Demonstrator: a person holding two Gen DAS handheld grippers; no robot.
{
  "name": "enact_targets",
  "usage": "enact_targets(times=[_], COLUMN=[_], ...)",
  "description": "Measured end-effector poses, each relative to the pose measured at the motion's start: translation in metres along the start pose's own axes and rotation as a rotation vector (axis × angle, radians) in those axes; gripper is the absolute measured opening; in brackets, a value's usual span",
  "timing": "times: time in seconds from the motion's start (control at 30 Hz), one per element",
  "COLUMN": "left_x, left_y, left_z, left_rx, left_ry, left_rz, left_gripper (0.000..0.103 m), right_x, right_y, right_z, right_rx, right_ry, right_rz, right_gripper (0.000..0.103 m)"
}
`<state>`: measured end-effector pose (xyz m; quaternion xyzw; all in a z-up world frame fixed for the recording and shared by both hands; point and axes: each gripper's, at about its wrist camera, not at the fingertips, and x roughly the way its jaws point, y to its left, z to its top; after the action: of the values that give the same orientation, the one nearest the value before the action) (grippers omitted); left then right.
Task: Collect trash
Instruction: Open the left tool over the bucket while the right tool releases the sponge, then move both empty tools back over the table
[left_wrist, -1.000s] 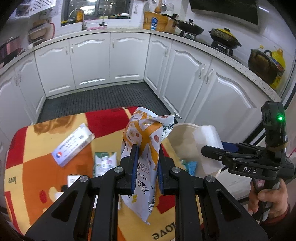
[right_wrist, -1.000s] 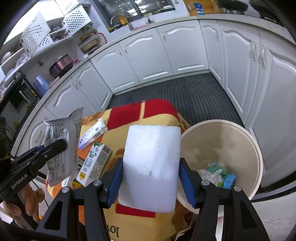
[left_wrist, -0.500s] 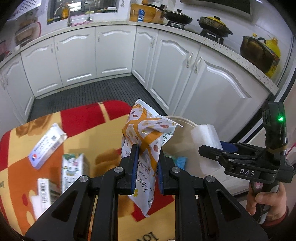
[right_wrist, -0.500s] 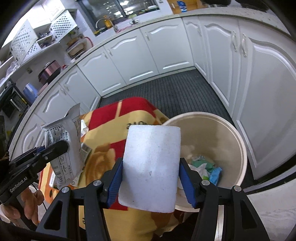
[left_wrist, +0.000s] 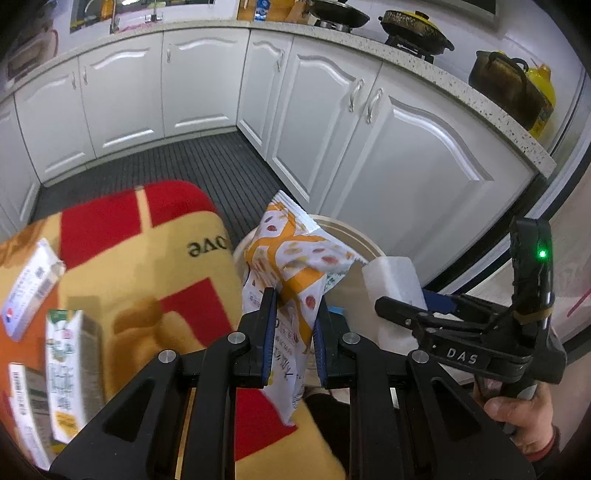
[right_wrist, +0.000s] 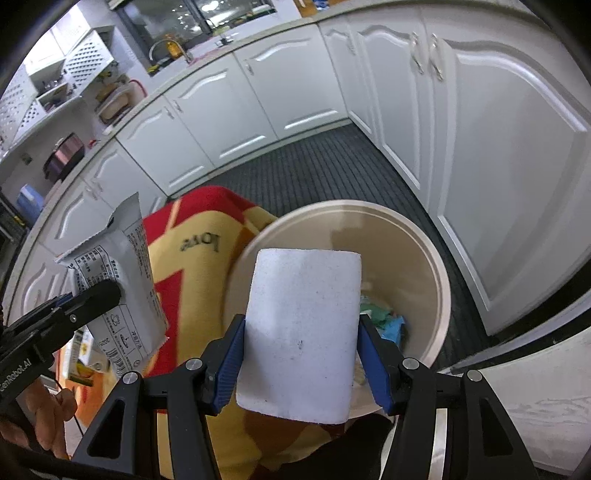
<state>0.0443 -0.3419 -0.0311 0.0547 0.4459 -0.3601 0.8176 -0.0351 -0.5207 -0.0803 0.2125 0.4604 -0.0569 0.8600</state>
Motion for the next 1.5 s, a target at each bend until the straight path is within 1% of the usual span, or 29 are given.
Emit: enact_targets(times=[0.2,0.23,0.27,0.3,0.33,0.37,0.4,0.43,0.47,0.7,0.97,1.27,1.43,1.5], left_x=[0.016,0.017,0.019,0.021,0.022,0.022,0.022,0.022,0.021,0.017,0.005,-0.015,-0.029,-0.034], left_y=[-0.005,-0.005,-0.005,-0.005,-0.005,-0.005,-0.004,-0.003,-0.003,-0.001,0.006,0.025,0.039,0.043], left_z=[0.002,0.002,0.001,0.0,0.0,-0.001,-0.002,-0.003,-0.003,-0.005,-0.011,-0.021,-0.029,-0.032], left_rx=[-0.022,-0.026,-0.027,-0.029,-0.031,-0.033,-0.035,-0.036,-0.036,-0.037,-0.031,-0.049,-0.068,-0.075], left_ry=[-0.001,0.0,0.004,0.009,0.011,0.01,0.007,0.005,0.005,0.001,-0.022,-0.043,-0.043,-0.041], left_rz=[-0.028,-0.034,-0.037,-0.036,-0.035,-0.035,-0.036,-0.034,-0.03,0.009,0.064,0.115,0.124,0.122], left_gripper=[0.017,0.017,0.022,0.029,0.035,0.043,0.045,0.045,0.045,0.045,0.045,0.045,0.045,0.048], right_x=[0.012,0.013,0.015,0.016,0.018,0.019,0.02,0.021,0.021,0.022,0.017,0.012,0.006,0.004], right_y=[-0.012,-0.015,-0.017,-0.019,-0.02,-0.022,-0.023,-0.024,-0.025,-0.025,-0.009,0.016,0.036,0.044], right_z=[-0.003,-0.003,-0.003,-0.003,-0.003,-0.004,-0.005,-0.006,-0.007,-0.011,-0.014,-0.019,-0.022,-0.023], right_rx=[0.035,0.044,0.052,0.058,0.063,0.069,0.076,0.079,0.081,0.084,0.048,0.005,-0.02,-0.034], right_ry=[0.007,0.004,0.001,0.001,0.003,0.005,0.009,0.011,0.011,0.029,0.023,0.019,0.013,0.014], right_rz=[-0.023,-0.028,-0.036,-0.04,-0.043,-0.045,-0.046,-0.045,-0.043,-0.04,-0.048,-0.049,-0.03,-0.018], right_gripper=[0.057,0.058,0.059,0.059,0.062,0.066,0.069,0.075,0.076,0.076,0.076,0.076,0.076,0.076])
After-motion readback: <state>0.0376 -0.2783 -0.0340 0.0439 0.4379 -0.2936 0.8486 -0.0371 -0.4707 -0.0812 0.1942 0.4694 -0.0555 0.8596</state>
